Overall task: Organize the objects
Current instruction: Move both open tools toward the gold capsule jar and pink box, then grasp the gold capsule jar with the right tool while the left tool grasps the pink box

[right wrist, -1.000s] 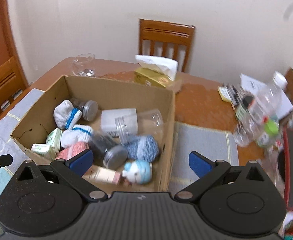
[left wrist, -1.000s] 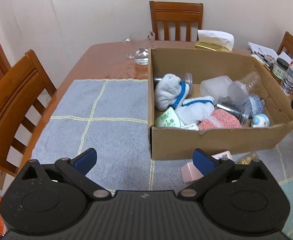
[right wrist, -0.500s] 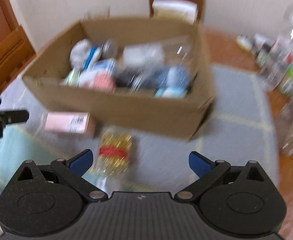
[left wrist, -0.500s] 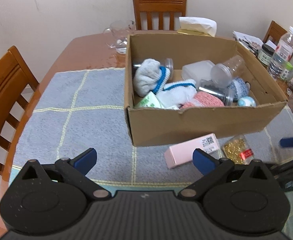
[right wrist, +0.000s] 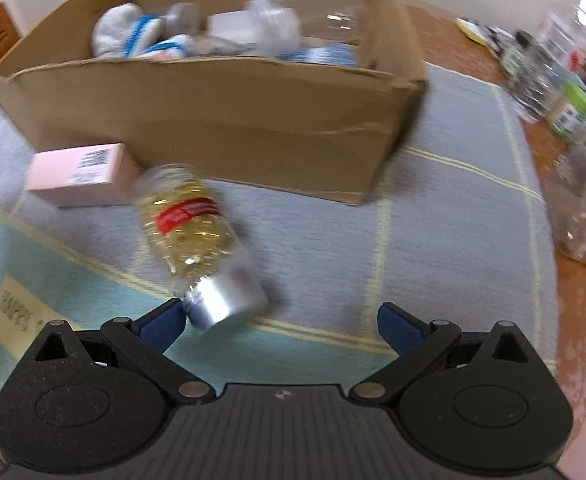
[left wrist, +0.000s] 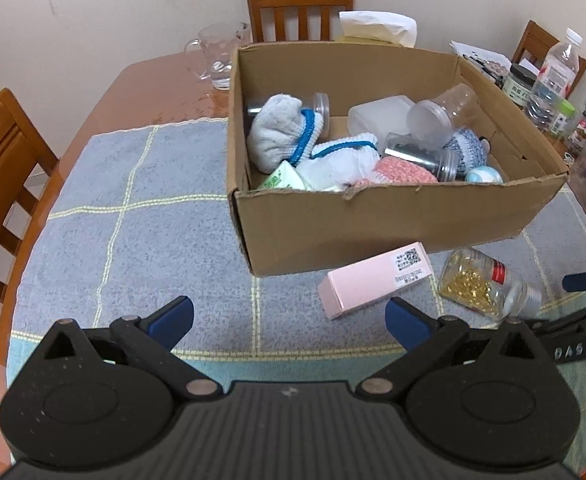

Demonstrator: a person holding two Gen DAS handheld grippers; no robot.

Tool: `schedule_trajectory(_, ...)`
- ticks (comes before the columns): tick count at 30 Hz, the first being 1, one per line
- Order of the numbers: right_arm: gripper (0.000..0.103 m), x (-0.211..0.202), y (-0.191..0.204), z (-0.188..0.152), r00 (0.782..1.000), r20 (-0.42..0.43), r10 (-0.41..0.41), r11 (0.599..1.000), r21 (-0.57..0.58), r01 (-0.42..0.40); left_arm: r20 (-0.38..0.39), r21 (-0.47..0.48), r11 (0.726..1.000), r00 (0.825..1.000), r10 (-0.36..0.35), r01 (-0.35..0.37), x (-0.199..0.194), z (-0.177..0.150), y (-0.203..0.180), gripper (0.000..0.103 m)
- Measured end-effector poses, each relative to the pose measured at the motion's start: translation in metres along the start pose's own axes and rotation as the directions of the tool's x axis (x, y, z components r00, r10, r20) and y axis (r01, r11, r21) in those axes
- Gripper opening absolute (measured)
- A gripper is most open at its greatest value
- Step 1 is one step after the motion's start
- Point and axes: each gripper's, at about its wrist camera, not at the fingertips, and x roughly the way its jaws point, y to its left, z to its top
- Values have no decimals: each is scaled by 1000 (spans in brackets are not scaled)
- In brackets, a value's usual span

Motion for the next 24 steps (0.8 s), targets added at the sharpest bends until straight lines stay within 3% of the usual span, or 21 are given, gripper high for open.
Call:
schedule_trajectory(7, 103, 2, -23, 8, 998, 0, -60, 994, 88, 60, -1, 22, 1000, 1000, -19, 19, 2, 5, -2, 102)
schedule_trajectory(14, 103, -3, -1, 3, 995, 20, 99, 995, 7, -100, -20, 19, 999, 999, -27, 28, 6, 4, 4, 102)
schedule_trajectory(18, 103, -8, 18, 12, 991, 63, 119, 993, -8, -118, -23, 17, 999, 999, -37, 37, 6, 3, 8, 102)
schedule_trajectory(24, 103, -1, 33, 26, 993, 57, 106, 993, 36, -108, -20, 39, 996, 996, -84, 85, 5, 4, 6, 102)
